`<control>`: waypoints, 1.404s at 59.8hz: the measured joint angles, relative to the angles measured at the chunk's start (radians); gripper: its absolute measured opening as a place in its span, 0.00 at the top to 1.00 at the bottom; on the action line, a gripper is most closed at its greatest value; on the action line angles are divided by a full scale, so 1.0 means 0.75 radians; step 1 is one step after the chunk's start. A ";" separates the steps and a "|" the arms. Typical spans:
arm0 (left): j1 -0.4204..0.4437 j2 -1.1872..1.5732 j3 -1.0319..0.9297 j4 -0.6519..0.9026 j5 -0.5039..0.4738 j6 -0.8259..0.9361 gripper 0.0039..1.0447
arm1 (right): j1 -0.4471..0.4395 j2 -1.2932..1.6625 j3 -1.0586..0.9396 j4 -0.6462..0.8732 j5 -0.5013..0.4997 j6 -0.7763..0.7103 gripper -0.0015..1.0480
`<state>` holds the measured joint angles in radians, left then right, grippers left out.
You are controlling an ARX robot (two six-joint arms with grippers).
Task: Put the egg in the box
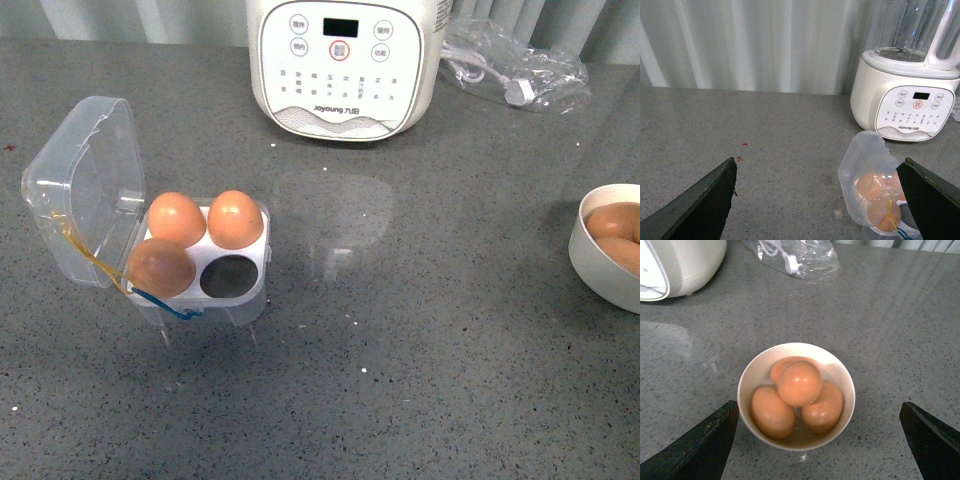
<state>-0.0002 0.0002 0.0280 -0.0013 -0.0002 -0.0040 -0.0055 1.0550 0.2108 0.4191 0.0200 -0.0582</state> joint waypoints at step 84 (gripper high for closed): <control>0.000 0.000 0.000 0.000 0.000 0.000 0.06 | -0.023 0.764 0.252 0.335 -0.119 0.117 0.07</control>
<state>-0.0002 0.0002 0.0280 -0.0013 -0.0002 -0.0040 -0.0231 1.6279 0.3996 0.6704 -0.0689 0.0296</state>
